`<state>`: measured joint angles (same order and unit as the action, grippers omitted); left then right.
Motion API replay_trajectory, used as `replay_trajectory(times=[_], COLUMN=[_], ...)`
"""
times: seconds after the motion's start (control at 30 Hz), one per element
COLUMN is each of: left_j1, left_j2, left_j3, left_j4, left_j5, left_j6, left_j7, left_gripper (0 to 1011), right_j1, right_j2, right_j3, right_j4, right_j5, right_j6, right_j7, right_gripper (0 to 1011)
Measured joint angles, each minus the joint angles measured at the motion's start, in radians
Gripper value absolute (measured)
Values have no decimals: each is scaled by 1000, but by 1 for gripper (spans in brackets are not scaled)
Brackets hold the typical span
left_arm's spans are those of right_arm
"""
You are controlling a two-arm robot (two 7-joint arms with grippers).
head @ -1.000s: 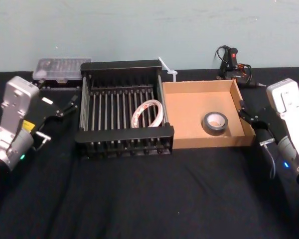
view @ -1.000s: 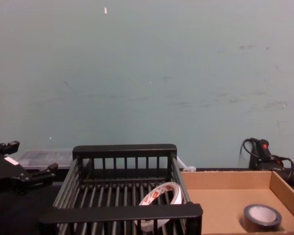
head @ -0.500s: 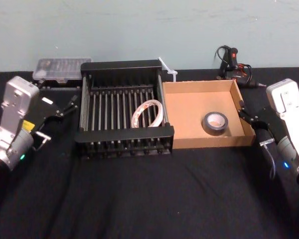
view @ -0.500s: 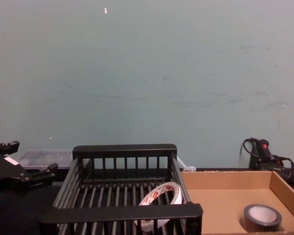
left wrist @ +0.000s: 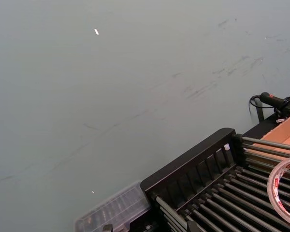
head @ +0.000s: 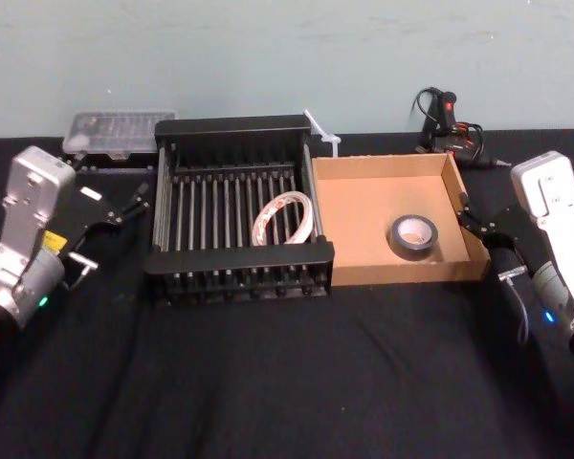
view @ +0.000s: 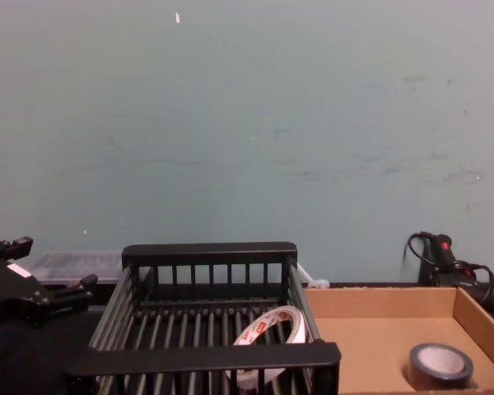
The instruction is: Pick up the white tape and place it into the black box , Pick up the silver tape and place it into the brown box.
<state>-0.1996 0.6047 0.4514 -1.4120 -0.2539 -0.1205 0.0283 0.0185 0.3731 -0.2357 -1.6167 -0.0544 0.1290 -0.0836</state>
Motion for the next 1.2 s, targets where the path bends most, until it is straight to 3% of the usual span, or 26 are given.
replay_trajectory(times=[1.2], left_j1=[0], left_j2=[0], left_j3=[0], left_j4=[0], left_j5=[0], left_j6=[0], left_j7=[0], left_gripper=[1001], right_j1=[0], right_j2=[0], right_j3=[0], right_j4=[0], right_j5=[0], right_j6=[0], right_j7=[0], right_gripper=[1002])
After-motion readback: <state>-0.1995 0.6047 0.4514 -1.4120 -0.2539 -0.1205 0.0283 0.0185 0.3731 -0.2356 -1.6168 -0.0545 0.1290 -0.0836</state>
